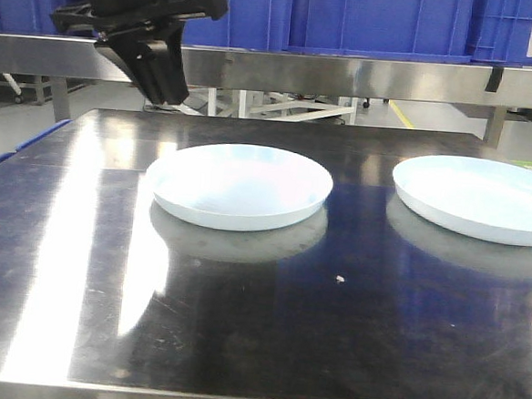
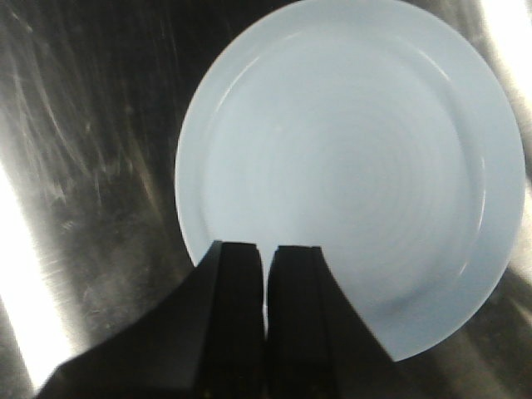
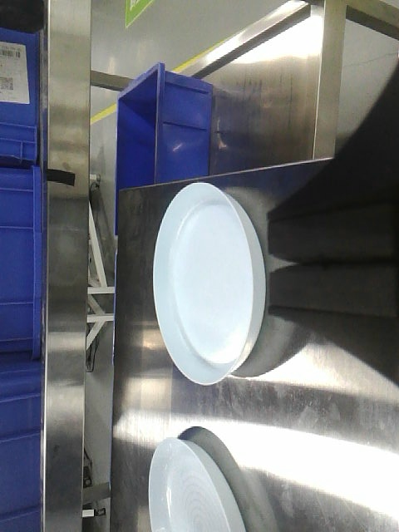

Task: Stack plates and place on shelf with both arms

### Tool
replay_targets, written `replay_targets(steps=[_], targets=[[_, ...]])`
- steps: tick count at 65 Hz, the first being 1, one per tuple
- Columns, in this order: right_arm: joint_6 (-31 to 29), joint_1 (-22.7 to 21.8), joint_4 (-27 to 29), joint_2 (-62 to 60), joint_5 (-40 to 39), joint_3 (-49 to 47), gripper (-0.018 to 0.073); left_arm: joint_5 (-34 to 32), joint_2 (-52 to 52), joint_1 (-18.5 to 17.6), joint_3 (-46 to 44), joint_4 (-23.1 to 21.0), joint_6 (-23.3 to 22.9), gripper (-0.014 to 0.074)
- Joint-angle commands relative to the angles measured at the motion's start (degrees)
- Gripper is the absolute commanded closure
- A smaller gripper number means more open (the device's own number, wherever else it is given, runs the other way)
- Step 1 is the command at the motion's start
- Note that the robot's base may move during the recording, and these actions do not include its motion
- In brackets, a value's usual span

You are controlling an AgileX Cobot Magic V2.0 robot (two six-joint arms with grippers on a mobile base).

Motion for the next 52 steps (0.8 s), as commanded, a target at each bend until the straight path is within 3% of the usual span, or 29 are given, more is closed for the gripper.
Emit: replay_targets(steps=[1, 25, 32, 41, 52], targets=[[-0.04, -0.09, -0.45, -1.05, -4.9, -0.05, 0.051, -8.09, -6.85, -1.24, 3.08, 1.49, 0.09, 0.0514], [-0.04, -0.09, -0.45, -1.05, -4.9, -0.05, 0.051, -46.36, -27.83, -1.43, 37.14, 2.69, 0.09, 0.0514], [-0.04, -0.09, -0.45, -1.05, -4.9, -0.05, 0.051, -54.63, -35.03, -1.43, 46.98, 2.69, 0.25, 0.0514], [-0.04, -0.09, -0.45, -1.05, -4.9, -0.05, 0.051, -60.55, -45.21, -1.43, 58.96, 2.69, 1.19, 0.0514], [-0.04, -0.09, -0.45, -1.05, -4.9, -0.05, 0.051, -61.09, -57.14, 0.83, 68.93, 2.69, 4.3, 0.0514]])
